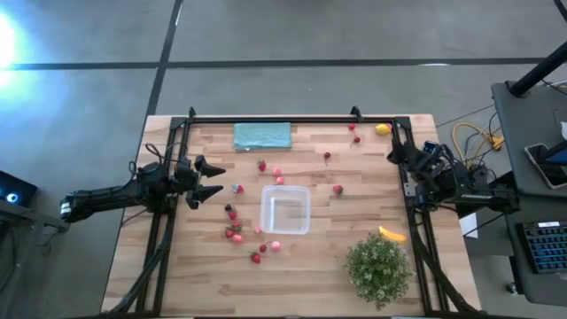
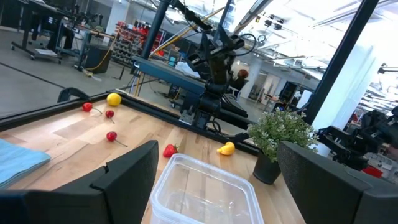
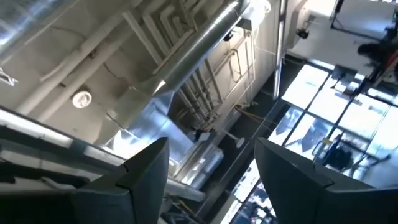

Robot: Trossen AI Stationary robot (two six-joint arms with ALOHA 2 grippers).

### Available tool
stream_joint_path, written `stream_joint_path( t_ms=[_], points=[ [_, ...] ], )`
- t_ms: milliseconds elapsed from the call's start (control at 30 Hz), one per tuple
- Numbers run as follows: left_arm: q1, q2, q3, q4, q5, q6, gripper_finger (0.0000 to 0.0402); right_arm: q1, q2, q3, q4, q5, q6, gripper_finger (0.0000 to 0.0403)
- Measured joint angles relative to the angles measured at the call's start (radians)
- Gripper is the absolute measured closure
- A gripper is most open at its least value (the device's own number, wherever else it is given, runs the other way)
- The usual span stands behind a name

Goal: Pick and placing Produce into tupperware
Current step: Put the yellow banana into the transparent bin

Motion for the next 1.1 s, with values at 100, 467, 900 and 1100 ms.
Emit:
stream_joint_path(
  t_ms=[100,467,900,1100],
  points=[
    [0.000,0.000,0.000,0.000,0.000,0.000,0.0088,0.000,0.000,0.000,-0.003,-0.053,0.018,0.0175],
    [0.000,0.000,0.000,0.000,0.000,0.000,0.0088,0.000,0.138,0.117,-0.305,-0.412,0.147,0.0175],
    [0.000,0.000,0.000,0.000,0.000,0.000,0.0088,0.000,0.578,0.734,-1.575,-0.418,-0.073,0.0175],
    [0.000,0.000,0.000,0.000,0.000,0.000,0.0088,0.003,0.748,0.894,-1.874,-0.425,-0.090,0.0174]
  ],
)
